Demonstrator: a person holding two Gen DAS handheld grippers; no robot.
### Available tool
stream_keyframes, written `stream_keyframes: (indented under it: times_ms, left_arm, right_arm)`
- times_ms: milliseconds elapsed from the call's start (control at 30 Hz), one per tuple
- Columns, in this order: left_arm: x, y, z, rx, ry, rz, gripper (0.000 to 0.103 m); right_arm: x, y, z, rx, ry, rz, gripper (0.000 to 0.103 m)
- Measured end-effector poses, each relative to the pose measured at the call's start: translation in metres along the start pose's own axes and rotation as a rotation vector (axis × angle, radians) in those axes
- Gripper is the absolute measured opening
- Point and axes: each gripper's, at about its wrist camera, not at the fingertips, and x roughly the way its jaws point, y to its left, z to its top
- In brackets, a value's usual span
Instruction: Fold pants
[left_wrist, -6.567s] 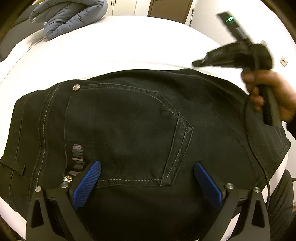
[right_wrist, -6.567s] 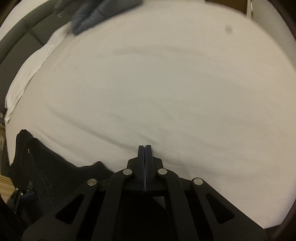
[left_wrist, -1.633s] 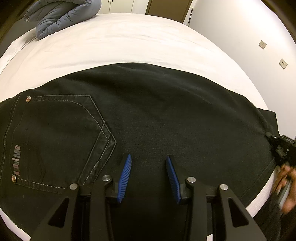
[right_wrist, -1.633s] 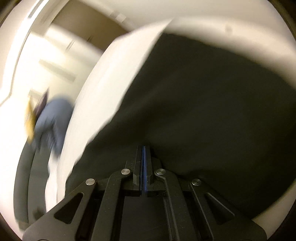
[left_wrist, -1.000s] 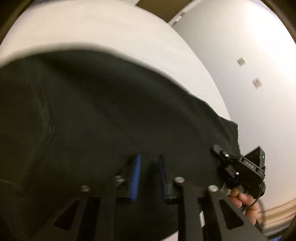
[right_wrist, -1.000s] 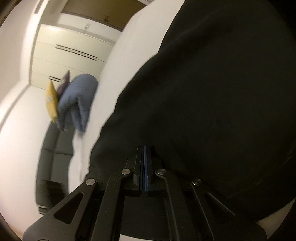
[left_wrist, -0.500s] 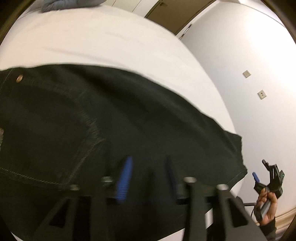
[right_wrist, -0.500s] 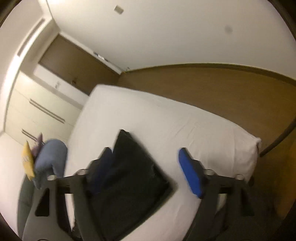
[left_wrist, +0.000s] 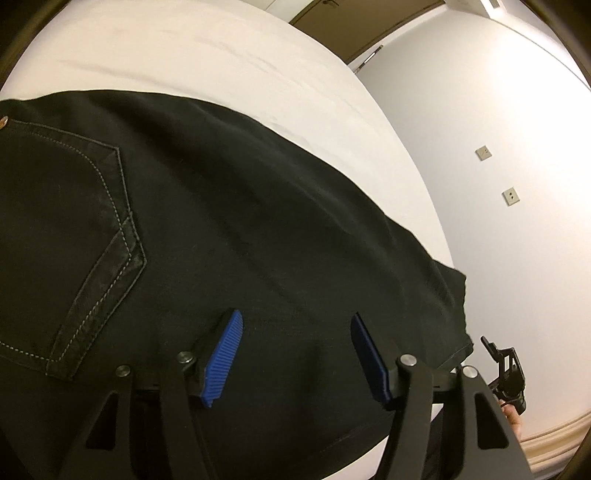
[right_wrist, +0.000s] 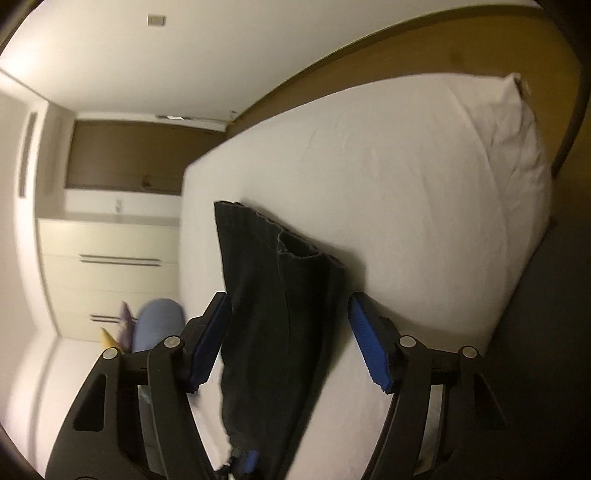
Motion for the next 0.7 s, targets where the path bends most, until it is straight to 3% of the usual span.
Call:
stream_keyframes:
  times_ms: [233,367,533,600,700]
  left_arm:
    - [0.01,-0.011,0.003,0.003,0.004,0.012,0.063]
    - [0.011,-0.01,0.003,-0.001,0.005,0.011,0.063]
    - [0.01,-0.009,0.003,0.0,0.003,0.01,0.063]
    - [0.01,-0.009,0.003,-0.001,0.003,0.006,0.063]
    - [0.011,-0.01,0.002,0.0,0.001,0.006,0.063]
  right_arm:
    - [0.0,-0.03,0.003,0.068,-0.048,0.123,0.055]
    - [-0.001,-0.018,0.015,0.057,-0.06,0.128,0.051]
    - [0.016,0.014,0.027,0.031,-0.034,0.084,0.017]
    - [0.002,0.044,0.045,0.023,-0.031,0.066,0.01]
    - [-0.012,0.042,0.049,0.0,-0.032,0.049,0.007]
